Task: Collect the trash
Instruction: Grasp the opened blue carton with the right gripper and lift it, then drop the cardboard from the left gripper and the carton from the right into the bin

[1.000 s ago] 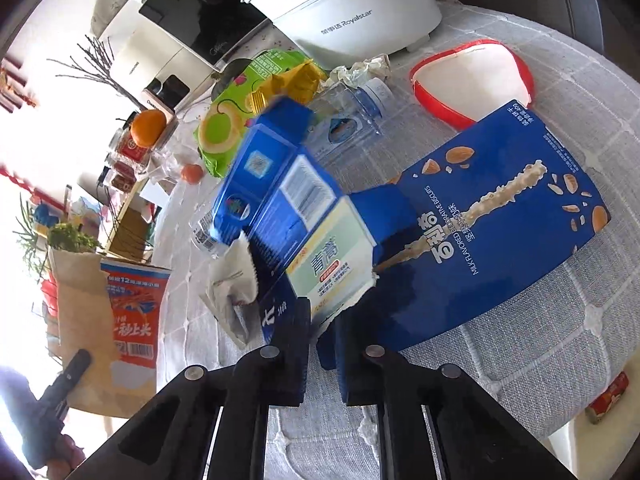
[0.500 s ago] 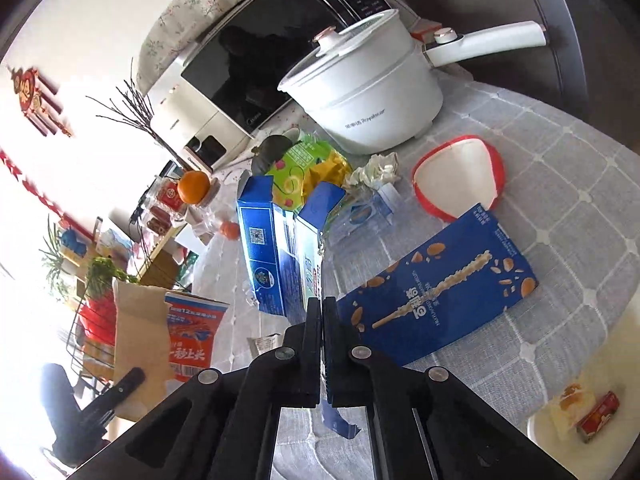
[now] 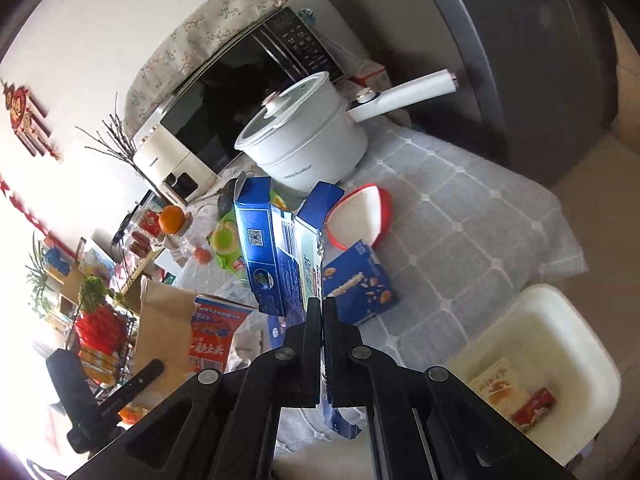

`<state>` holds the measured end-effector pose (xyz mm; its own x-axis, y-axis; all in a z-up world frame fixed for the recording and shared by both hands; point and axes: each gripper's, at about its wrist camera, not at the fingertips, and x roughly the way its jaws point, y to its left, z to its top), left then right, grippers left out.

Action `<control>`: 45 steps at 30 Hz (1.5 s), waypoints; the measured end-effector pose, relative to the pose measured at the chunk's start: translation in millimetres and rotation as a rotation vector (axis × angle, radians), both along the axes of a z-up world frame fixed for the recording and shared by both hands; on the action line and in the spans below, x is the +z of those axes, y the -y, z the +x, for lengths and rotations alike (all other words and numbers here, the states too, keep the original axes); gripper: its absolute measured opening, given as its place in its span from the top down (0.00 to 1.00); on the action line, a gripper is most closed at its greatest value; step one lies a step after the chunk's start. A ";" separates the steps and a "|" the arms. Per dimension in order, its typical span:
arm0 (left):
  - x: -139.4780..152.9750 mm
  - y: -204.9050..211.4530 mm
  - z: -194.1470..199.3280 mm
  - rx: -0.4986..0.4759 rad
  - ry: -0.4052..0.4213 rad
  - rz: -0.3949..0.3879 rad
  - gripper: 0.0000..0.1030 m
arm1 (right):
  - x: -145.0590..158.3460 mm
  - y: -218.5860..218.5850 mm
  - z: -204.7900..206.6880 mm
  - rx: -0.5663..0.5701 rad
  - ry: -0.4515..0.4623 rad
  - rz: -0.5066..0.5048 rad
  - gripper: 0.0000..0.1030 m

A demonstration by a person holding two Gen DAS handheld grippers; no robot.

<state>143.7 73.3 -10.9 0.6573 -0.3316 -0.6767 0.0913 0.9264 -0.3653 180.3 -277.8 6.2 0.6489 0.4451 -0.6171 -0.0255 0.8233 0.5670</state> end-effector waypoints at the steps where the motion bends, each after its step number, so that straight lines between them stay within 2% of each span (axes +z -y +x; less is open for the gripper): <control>1: -0.3 8.8 0.0 -0.017 -0.001 0.003 0.99 | 0.6 10.6 -6.1 -0.014 -0.003 -0.007 0.98; 8: -7.5 66.9 -2.3 -0.132 -0.011 0.036 0.99 | -6.9 87.6 -47.7 -0.111 -0.032 -0.036 0.98; 18: -22.3 154.5 -5.8 -0.292 -0.030 0.080 0.99 | -33.9 187.1 -102.0 -0.269 -0.113 -0.046 0.98; 25: -46.1 221.5 -9.6 -0.393 -0.052 0.130 0.99 | -42.6 216.3 -120.8 -0.311 -0.134 -0.064 0.98; 29: -59.7 247.5 -8.1 -0.440 -0.062 0.134 0.99 | -44.9 224.6 -126.1 -0.321 -0.140 -0.072 0.98; 38: -84.2 270.2 -1.5 -0.481 -0.081 0.172 0.97 | -43.1 232.1 -129.8 -0.342 -0.136 -0.094 0.98; 40: -83.4 268.8 -1.0 -0.470 -0.074 0.193 0.79 | -44.0 231.9 -129.3 -0.341 -0.141 -0.097 0.98; 42: -80.1 265.3 -2.1 -0.447 -0.058 0.205 0.44 | -44.4 230.4 -127.6 -0.338 -0.146 -0.102 0.98; 45: -72.4 256.9 -4.7 -0.415 -0.039 0.235 0.28 | -45.0 224.5 -123.7 -0.324 -0.154 -0.113 0.98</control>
